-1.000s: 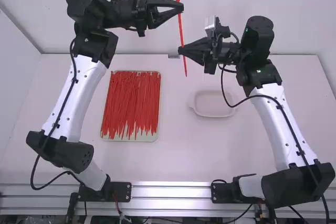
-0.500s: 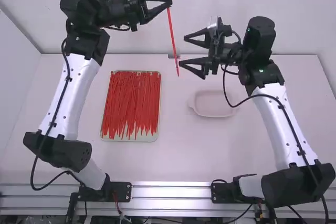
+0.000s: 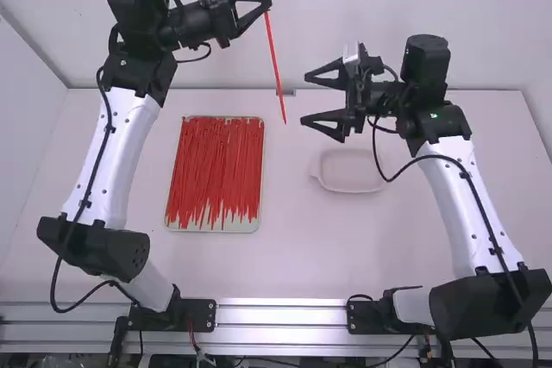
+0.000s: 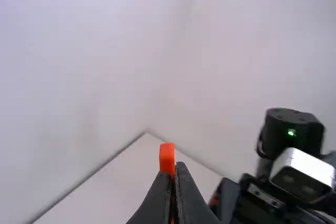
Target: Fasten the cable tie
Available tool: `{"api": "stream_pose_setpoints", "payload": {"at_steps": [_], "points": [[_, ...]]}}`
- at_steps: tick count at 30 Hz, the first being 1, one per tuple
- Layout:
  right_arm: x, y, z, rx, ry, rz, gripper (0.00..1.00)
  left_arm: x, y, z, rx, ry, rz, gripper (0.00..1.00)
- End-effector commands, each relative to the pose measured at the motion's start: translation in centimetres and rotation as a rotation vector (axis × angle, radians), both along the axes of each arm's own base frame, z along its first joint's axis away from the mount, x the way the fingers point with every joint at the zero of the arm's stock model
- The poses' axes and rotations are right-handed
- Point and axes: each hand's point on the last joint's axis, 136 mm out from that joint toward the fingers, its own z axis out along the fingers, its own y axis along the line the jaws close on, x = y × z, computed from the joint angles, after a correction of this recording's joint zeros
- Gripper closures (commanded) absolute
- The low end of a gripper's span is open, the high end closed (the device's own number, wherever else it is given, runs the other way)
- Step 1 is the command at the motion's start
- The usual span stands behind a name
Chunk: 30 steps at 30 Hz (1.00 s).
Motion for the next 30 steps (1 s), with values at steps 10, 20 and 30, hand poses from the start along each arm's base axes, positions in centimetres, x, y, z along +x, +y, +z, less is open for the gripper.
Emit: {"api": "stream_pose_setpoints", "payload": {"at_steps": [10,20,30], "points": [[-1.5,-0.1,-1.7,-0.054,-0.330,0.071,0.01,7.1,2.2,-4.5,0.020,0.085,0.213,0.98],[-1.9,-0.2,-2.4,-0.082,-0.694,0.119,0.00,7.1,1.1,-8.0,-0.030,0.327,0.123,0.98],[-2.4,0.4,-2.5,-0.085,-0.996,0.169,0.00,2.1,-1.3,-6.3,-0.157,0.612,-0.218,0.98]]}}
